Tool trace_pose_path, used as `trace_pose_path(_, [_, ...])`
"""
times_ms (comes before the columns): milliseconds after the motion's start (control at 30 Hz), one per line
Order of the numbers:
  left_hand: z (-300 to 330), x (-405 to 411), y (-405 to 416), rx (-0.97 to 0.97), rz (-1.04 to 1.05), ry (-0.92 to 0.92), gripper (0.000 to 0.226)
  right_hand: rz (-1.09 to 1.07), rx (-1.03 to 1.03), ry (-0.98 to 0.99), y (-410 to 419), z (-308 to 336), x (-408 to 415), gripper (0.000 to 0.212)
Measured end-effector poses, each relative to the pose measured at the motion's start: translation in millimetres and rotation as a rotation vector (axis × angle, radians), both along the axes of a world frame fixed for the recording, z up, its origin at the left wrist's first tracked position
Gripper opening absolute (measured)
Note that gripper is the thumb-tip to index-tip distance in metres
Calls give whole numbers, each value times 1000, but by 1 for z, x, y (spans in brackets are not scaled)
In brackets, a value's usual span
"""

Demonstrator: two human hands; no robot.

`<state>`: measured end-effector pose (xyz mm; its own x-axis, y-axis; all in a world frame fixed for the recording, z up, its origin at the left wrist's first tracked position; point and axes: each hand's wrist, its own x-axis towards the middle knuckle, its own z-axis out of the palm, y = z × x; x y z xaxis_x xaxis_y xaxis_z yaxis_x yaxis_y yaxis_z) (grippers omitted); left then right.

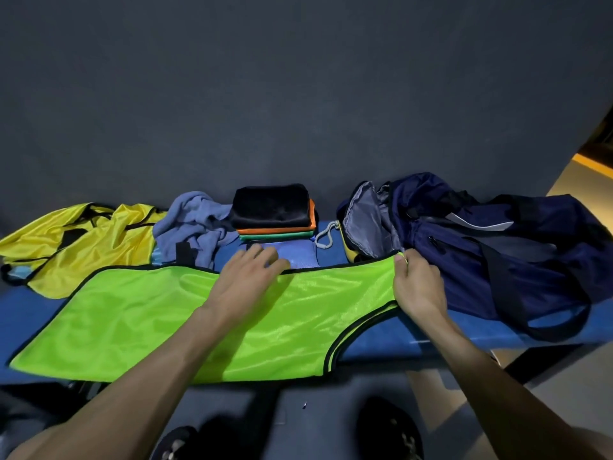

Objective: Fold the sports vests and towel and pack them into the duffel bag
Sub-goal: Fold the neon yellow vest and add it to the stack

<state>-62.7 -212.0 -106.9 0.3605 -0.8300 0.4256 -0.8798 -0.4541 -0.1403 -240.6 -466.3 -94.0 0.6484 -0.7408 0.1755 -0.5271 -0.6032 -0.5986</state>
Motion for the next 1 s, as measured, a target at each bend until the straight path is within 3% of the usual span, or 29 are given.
trace_pose_path(100, [4,14,16,-117,37,82,12,-1,-17,15,-2,0,-1,31])
trace_pose_path(167, [5,20,20,-148,42,182,7,3,-20,24,-1,0,-2,31])
trace_pose_path(400, [-8,35,15,-108,45,192,23,-11,59,-5,-2,-1,-4,26])
trace_pose_path(533, [-5,33,14,-118,66,119,7,-26,112,-40,-4,0,-4,29])
trace_pose_path(633, [6,15,8,-124,112,96,22,-24,108,-58,-5,-1,-4,29])
trace_pose_path(833, [-7,-52,-15,20,-189,379,28,-16,76,-71,-6,-4,0,29])
trace_pose_path(900, [-10,-62,-18,113,-201,370,38,-6,61,-62,-6,-4,0,28])
trace_pose_path(1000, [3,-89,-21,96,-108,366,44,-4,58,-51,-5,-3,0,28])
